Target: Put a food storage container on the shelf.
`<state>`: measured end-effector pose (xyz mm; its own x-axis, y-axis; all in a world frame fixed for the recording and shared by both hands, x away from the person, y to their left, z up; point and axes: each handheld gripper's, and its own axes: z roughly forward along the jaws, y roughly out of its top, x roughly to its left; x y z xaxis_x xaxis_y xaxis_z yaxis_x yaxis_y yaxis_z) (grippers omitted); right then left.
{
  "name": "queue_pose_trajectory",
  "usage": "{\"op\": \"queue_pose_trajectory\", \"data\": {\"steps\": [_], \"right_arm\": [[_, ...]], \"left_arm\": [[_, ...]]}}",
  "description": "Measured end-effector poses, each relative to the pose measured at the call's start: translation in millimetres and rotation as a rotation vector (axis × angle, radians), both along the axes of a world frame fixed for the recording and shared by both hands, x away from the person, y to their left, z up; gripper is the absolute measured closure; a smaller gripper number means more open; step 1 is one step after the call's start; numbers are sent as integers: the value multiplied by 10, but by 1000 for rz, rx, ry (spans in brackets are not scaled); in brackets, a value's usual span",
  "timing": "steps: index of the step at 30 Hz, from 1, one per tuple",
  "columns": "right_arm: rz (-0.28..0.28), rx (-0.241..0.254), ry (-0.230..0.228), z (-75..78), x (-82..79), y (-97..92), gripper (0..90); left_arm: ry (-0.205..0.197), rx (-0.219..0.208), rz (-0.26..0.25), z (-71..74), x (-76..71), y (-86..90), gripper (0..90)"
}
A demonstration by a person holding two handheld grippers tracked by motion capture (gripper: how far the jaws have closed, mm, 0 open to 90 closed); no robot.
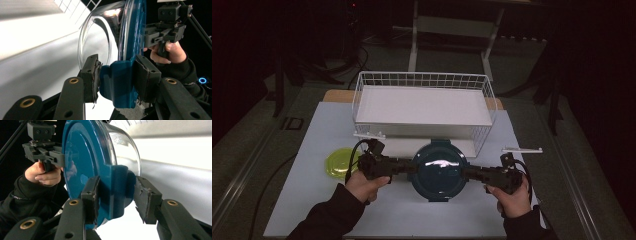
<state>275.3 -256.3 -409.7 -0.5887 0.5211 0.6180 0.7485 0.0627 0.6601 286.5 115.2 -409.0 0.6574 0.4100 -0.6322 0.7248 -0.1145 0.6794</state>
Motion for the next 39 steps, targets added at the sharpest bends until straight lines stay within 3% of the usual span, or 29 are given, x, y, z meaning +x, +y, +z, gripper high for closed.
{"op": "queue_pose_trajectory", "data": {"steps": [12,21,27,33,38,39], "right_arm": [[9,0,-51,406,261,76,566],[4,8,-73,782,609,130,565],[-3,5,-82,984,850,223,565],[-21,25,-54,1027,1081,274,565],[-47,24,-23,994,1215,295,565],[-49,22,-16,977,1243,296,567]], "left_arm": [[-48,-18,30,369,192,78,571],[-92,-33,66,725,492,130,570],[-82,-46,92,870,710,219,568],[-91,-25,112,930,914,256,562],[-83,-8,146,884,1042,246,557],[-73,-23,147,867,1070,256,556]]}}
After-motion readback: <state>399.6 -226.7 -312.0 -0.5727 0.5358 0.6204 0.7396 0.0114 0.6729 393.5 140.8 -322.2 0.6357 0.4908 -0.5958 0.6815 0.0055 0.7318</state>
